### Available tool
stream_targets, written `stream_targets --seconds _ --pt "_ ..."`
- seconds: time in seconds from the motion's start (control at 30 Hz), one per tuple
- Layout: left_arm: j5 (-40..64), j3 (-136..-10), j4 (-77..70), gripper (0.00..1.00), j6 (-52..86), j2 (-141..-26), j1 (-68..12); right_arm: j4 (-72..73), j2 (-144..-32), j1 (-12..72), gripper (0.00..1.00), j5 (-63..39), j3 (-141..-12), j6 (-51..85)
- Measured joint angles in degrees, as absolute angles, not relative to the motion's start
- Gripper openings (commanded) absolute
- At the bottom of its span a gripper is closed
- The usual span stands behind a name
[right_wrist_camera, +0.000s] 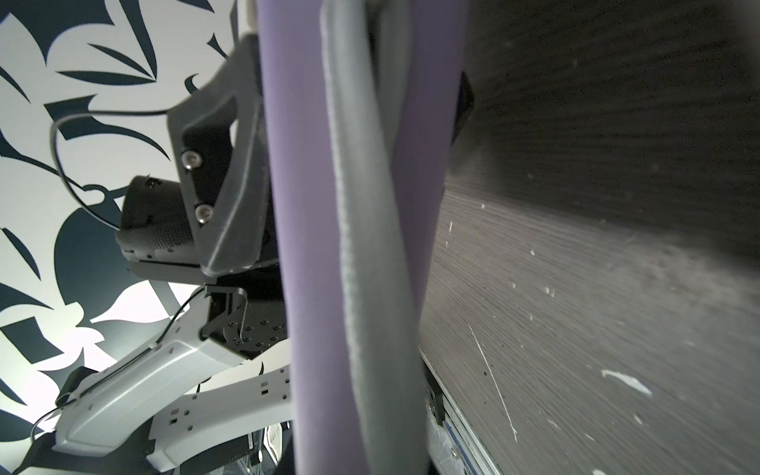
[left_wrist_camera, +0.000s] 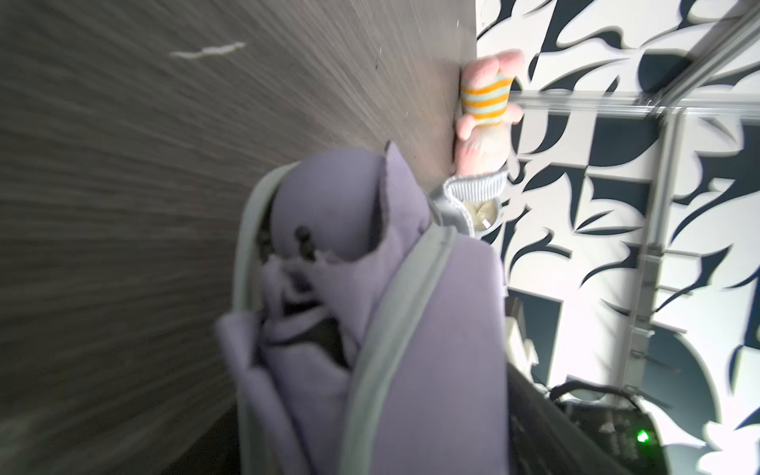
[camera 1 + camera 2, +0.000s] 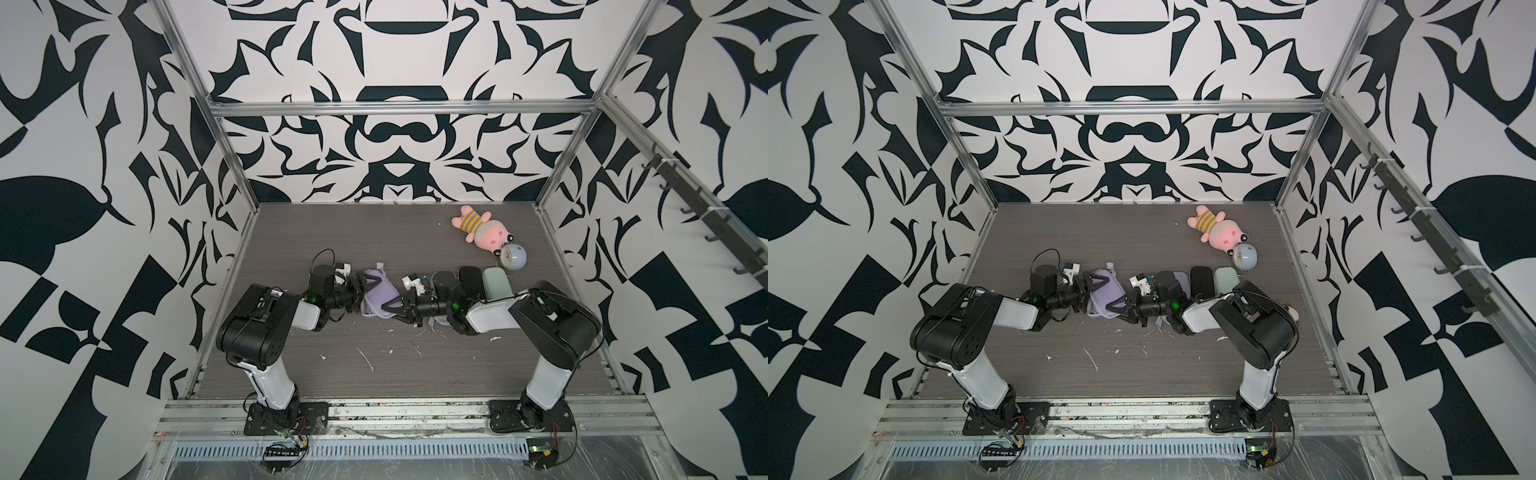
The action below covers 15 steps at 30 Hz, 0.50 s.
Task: Put umbrellas into zippered umbrella sleeves
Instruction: Pick up the umbrella sleeve at the center of the board.
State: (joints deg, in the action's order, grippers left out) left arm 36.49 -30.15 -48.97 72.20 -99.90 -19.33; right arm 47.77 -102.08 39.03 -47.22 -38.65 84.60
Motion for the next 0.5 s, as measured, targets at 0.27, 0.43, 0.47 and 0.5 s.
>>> stream_targets --seconds 0.27,0.43,0.47,0.5 --pt "36.73 -30.17 -53.93 0.42 75.2 -98.52 -21.41 38.72 -93.43 39.38 0.72 -41.23 -38.61 78.17" --pt "35.92 -30.22 -58.65 0.17 78.11 -98.19 -23.35 34.2 -89.27 39.51 0.74 -36.91 -38.44 74.48" --pt "35.9 -30.22 -59.92 0.14 78.91 -98.21 -23.53 34.0 -88.68 39.44 0.74 -36.49 -38.15 73.69" --pt "35.81 -30.22 -61.47 0.09 79.92 -98.21 -23.66 34.0 -87.94 39.44 0.75 -36.12 -37.69 72.84"
